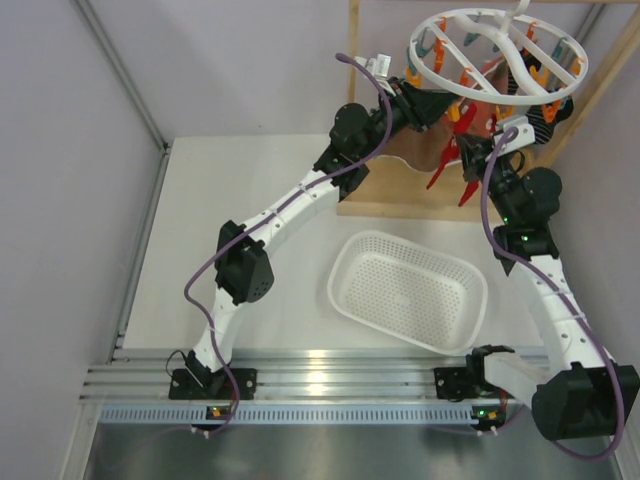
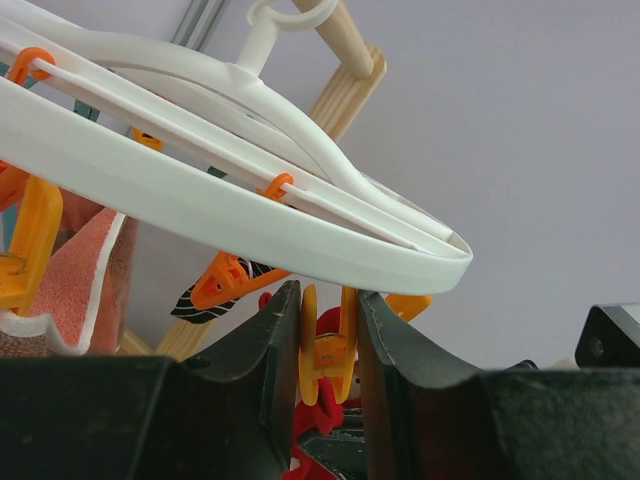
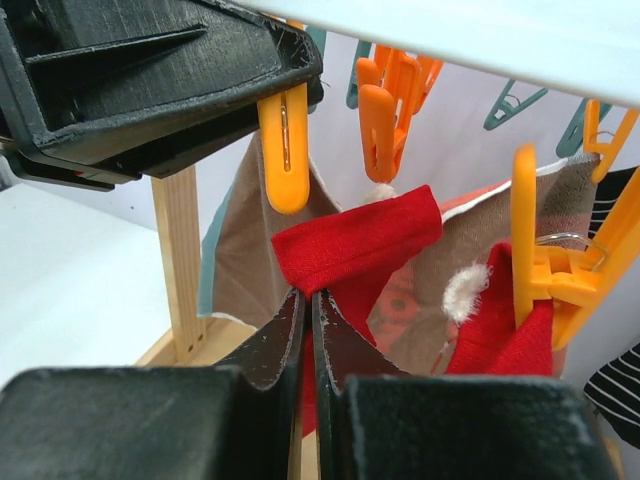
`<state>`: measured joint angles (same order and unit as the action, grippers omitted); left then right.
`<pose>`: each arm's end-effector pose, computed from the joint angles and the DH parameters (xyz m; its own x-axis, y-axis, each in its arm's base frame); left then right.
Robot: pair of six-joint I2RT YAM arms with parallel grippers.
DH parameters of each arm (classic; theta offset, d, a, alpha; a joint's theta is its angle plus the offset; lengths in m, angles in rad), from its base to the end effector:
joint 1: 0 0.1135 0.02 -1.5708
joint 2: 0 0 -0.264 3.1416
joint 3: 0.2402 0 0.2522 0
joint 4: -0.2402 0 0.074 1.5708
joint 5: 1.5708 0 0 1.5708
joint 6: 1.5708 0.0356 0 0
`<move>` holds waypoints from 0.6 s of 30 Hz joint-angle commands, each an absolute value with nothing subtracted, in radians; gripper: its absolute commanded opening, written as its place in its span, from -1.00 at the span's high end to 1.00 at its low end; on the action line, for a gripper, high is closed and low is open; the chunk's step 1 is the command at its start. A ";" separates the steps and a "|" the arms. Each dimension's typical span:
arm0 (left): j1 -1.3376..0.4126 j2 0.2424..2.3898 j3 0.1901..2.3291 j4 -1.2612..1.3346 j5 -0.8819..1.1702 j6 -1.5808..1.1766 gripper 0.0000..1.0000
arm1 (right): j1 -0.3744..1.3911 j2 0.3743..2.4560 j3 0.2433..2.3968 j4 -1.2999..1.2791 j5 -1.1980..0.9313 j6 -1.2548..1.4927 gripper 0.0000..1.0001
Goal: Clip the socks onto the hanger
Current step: Clamp the sock onto the hanger.
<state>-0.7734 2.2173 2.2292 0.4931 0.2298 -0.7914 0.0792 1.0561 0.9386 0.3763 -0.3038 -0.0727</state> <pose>0.3652 -0.3679 0.4397 -0.3420 -0.6341 -0.6935 0.8246 0.1514 -0.5451 0.2431 0.0300 0.4018 0.2809 -0.0472 -0.9586 -0.3443 0.9274 -0.1466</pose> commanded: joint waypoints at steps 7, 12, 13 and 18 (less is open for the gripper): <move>-0.781 2.203 2.237 0.512 0.222 -0.810 1.00 | 0.095 1.061 0.985 0.453 -0.310 -0.066 1.00; -0.785 2.203 2.238 0.511 0.222 -0.808 1.00 | 0.097 1.063 0.985 0.468 -0.311 -0.069 1.00; -0.785 2.204 2.237 0.511 0.221 -0.810 1.00 | 0.095 1.065 0.988 0.469 -0.314 -0.068 1.00; -0.787 2.207 2.241 0.511 0.218 -0.805 1.00 | 0.097 1.074 0.994 0.477 -0.324 -0.061 1.00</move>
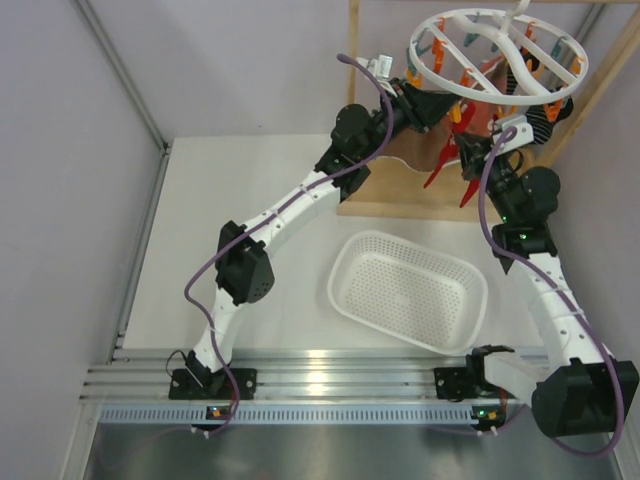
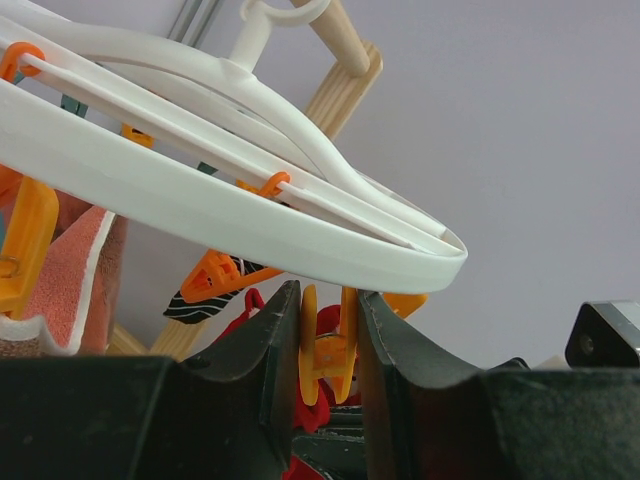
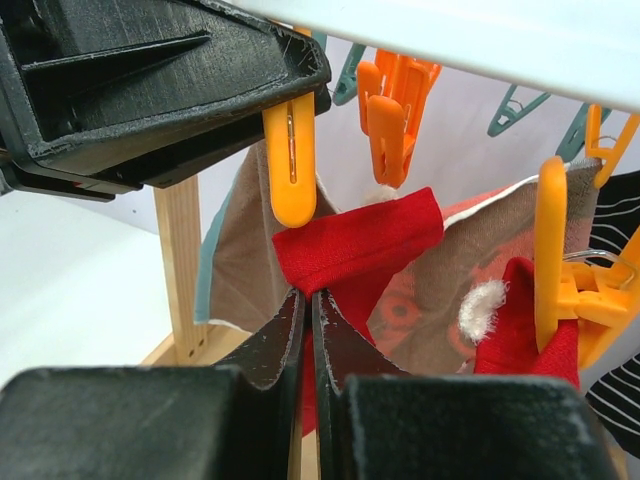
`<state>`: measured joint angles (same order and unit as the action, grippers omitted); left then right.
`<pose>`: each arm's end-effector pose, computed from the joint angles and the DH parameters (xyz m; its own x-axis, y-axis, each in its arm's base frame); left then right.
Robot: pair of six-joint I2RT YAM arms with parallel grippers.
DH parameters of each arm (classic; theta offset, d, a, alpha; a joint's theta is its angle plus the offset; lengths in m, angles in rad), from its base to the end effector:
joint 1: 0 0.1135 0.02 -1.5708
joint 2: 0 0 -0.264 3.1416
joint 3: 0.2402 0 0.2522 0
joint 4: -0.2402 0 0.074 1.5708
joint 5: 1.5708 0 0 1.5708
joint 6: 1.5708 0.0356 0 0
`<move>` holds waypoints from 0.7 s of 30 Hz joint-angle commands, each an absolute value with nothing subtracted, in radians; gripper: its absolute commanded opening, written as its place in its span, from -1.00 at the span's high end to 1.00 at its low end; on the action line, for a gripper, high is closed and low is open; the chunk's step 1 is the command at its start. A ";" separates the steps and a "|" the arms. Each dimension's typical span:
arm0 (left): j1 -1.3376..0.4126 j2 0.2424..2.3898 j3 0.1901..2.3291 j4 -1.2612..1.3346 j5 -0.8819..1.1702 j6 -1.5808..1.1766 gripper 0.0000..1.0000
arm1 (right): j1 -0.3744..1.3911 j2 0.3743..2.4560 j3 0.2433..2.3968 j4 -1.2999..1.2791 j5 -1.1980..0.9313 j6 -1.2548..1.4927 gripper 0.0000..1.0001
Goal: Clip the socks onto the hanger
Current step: Clamp the sock onto the hanger.
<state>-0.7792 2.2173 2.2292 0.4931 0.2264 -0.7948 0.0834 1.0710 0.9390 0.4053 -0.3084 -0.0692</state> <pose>0.3632 -0.3700 0.4397 -0.3474 -0.6344 -0.6905 0.8232 0.1463 -0.5486 0.2464 0.0314 0.4016 0.2940 -0.0415 -0.9549 -0.3511 0.9245 -0.1483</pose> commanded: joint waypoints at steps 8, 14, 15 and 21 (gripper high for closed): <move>-0.788 2.209 2.241 0.511 0.215 -0.804 1.00 | 0.098 1.075 1.002 0.485 -0.336 -0.055 1.00; -0.787 2.209 2.243 0.512 0.212 -0.801 1.00 | 0.095 1.051 0.986 0.465 -0.339 -0.077 1.00; -0.787 2.207 2.241 0.511 0.215 -0.802 1.00 | 0.095 1.046 0.977 0.472 -0.339 -0.080 1.00; -0.790 2.207 2.240 0.508 0.216 -0.804 1.00 | 0.097 1.063 0.995 0.485 -0.328 -0.063 1.00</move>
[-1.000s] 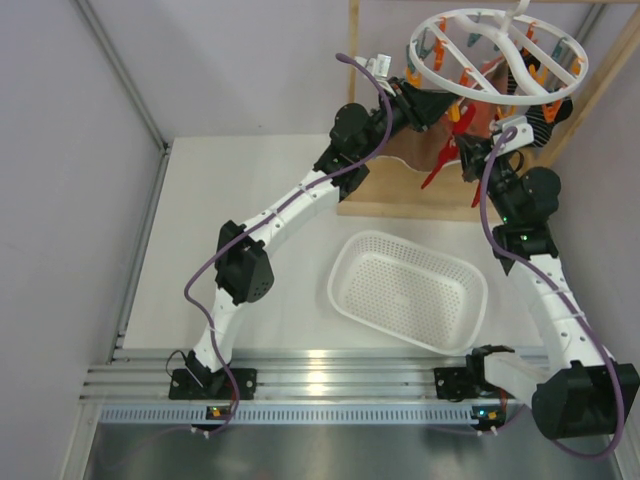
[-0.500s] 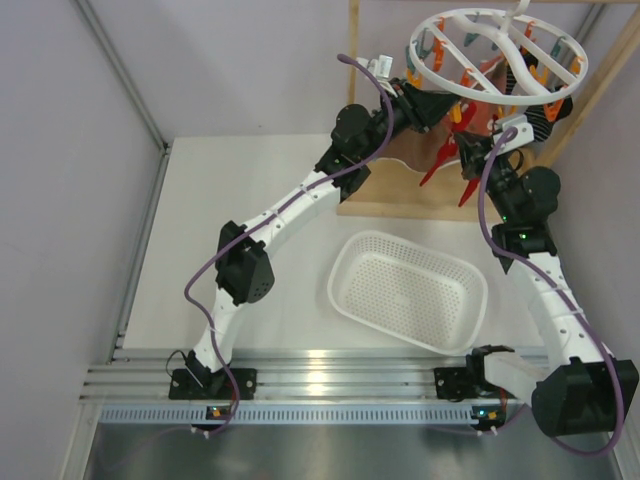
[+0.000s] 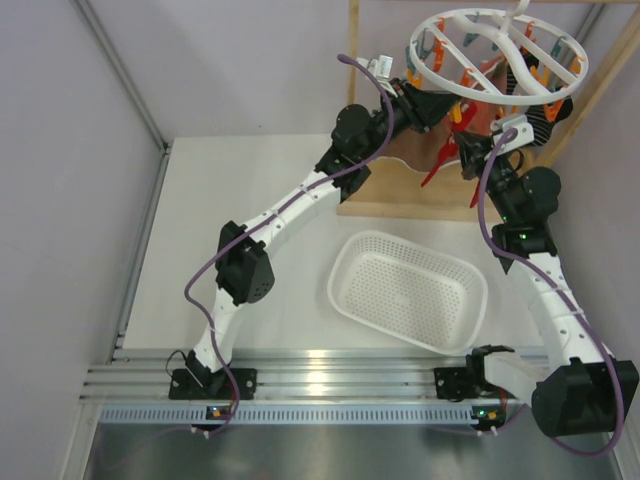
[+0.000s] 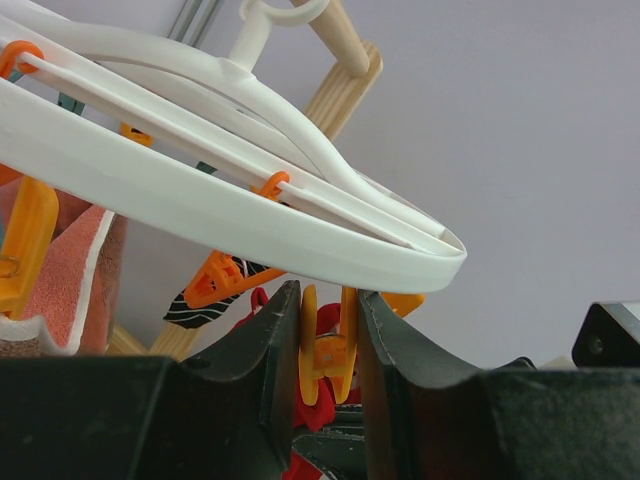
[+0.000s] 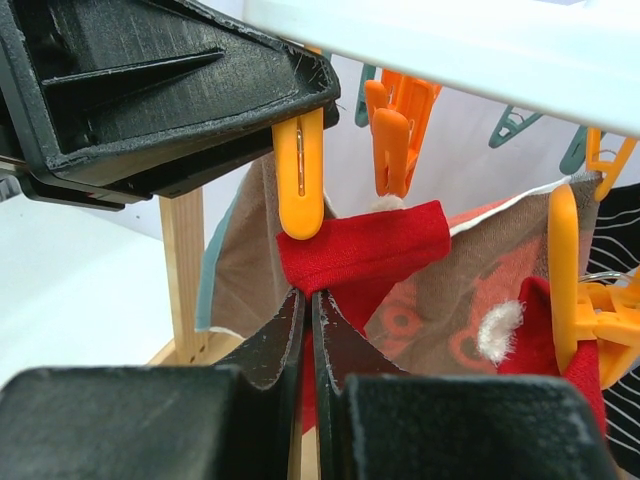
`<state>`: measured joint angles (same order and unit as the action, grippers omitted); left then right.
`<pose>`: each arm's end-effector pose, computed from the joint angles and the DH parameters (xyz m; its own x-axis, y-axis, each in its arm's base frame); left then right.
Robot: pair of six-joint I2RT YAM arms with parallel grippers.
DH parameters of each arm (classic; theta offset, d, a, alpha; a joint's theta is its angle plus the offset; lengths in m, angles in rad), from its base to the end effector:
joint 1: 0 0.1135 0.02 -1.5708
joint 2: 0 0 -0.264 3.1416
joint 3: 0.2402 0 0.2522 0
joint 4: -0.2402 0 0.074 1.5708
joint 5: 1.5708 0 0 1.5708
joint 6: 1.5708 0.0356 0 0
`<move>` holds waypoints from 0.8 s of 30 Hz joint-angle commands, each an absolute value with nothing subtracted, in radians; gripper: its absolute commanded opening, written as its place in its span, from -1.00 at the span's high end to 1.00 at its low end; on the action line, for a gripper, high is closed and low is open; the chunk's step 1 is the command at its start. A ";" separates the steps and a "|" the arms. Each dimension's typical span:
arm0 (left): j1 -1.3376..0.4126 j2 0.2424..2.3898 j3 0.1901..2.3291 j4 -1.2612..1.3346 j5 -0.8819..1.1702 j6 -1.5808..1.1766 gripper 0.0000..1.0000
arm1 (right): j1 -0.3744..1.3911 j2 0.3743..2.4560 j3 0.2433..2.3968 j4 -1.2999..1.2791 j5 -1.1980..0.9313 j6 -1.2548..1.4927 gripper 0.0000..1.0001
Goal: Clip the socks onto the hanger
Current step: Clamp the sock onto the hanger.
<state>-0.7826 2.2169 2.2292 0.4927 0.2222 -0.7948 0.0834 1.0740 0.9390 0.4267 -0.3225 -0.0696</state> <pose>0.3620 -0.3710 0.4399 -0.3482 -0.6355 -0.6891 0.8224 0.1457 -0.5500 0.2464 0.0319 0.4031 0.3124 -0.0401 -0.9491 -0.3606 0.9193 -0.1575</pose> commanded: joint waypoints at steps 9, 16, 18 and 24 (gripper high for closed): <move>-0.792 2.210 2.238 0.508 0.218 -0.808 1.00 | 0.097 1.108 1.046 0.494 -0.321 -0.021 1.00; -0.793 2.212 2.241 0.508 0.213 -0.807 1.00 | 0.097 1.108 1.042 0.503 -0.353 -0.006 1.00; -0.792 2.212 2.240 0.508 0.210 -0.810 1.00 | 0.098 1.104 1.035 0.502 -0.359 -0.006 1.00; -0.793 2.210 2.240 0.508 0.212 -0.813 1.00 | 0.101 1.101 1.035 0.502 -0.365 -0.017 1.00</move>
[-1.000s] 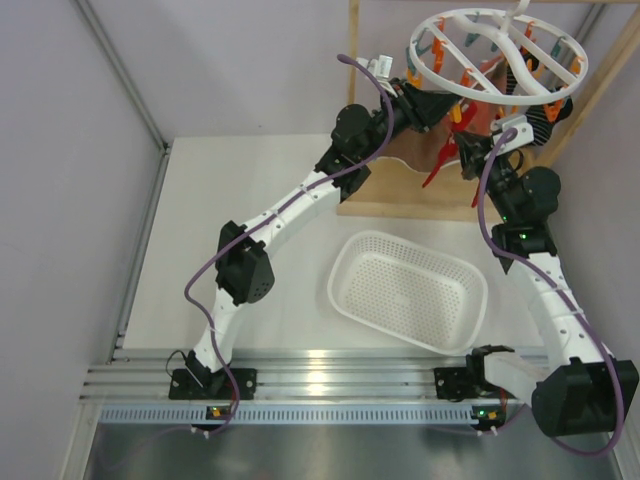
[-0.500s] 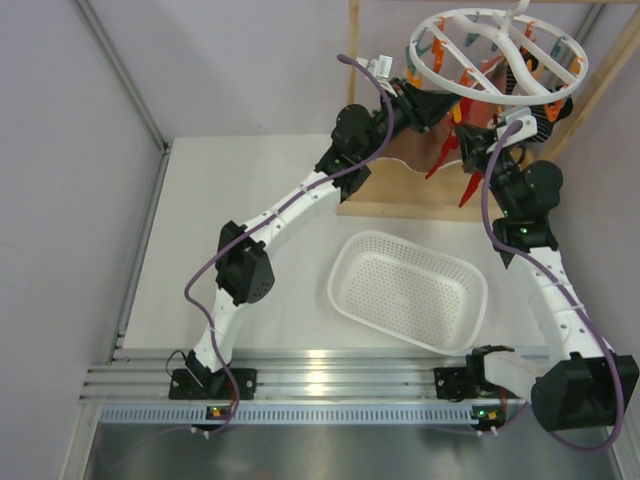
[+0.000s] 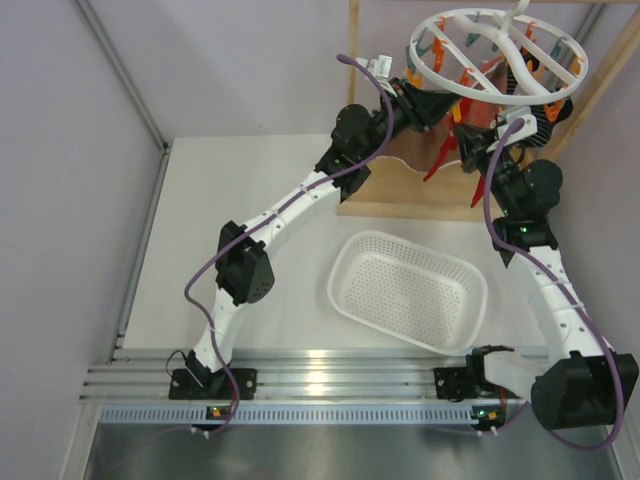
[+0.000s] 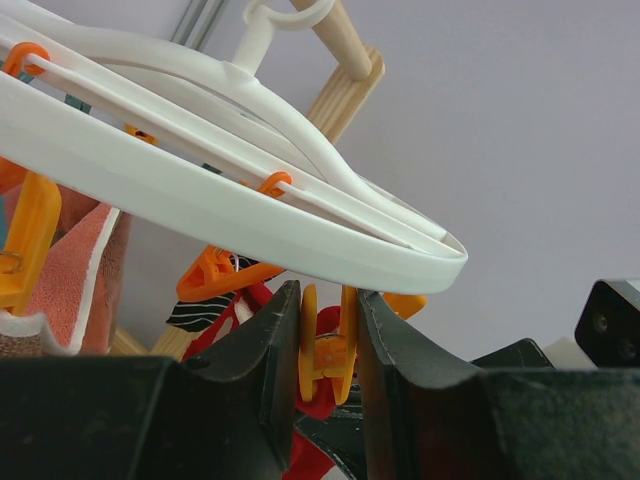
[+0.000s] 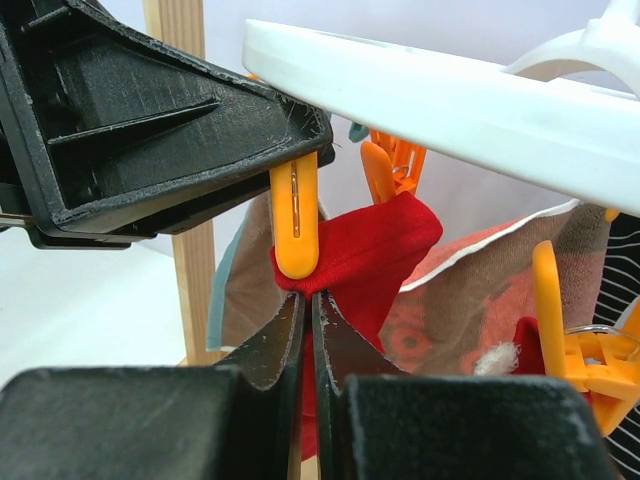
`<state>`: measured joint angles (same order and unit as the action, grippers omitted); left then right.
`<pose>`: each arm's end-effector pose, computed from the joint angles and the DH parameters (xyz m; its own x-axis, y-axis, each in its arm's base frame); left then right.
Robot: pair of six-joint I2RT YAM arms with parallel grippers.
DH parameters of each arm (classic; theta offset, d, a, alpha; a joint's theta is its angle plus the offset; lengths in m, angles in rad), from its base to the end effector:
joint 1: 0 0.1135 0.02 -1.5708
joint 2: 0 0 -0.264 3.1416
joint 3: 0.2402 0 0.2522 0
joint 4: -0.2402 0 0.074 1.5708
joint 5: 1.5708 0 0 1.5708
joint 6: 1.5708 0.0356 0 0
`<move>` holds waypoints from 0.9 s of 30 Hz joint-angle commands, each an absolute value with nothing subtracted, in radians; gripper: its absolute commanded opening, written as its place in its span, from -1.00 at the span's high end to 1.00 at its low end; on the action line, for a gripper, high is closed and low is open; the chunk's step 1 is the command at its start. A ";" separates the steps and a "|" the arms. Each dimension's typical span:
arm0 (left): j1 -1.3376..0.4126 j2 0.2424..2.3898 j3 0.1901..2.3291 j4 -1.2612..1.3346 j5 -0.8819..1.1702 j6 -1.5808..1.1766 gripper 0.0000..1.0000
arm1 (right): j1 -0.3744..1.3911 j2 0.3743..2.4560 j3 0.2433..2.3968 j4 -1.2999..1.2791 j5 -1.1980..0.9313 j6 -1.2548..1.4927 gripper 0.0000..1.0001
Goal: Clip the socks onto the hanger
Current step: Clamp the sock onto the hanger.
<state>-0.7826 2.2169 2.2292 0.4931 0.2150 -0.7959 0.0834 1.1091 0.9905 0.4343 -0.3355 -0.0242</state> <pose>0.3622 -0.3709 0.4400 -0.3466 -0.6398 -0.6860 0.8199 0.1487 -0.5529 0.2532 0.0329 0.4139 0.3188 0.0037 -0.9478 -0.3829 0.9153 -0.1252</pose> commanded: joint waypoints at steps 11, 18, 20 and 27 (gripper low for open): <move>-0.793 2.201 2.238 0.503 0.198 -0.830 0.56 | 0.101 1.115 1.049 0.523 -0.334 -0.015 1.00; -0.793 2.200 2.246 0.508 0.180 -0.825 0.22 | 0.103 1.131 1.065 0.545 -0.316 -0.006 1.00; -0.793 2.206 2.253 0.509 0.173 -0.825 0.16 | 0.106 1.137 1.069 0.552 -0.314 0.000 1.00; -0.793 2.207 2.273 0.508 0.158 -0.812 -0.05 | 0.112 1.137 1.069 0.557 -0.318 0.028 1.00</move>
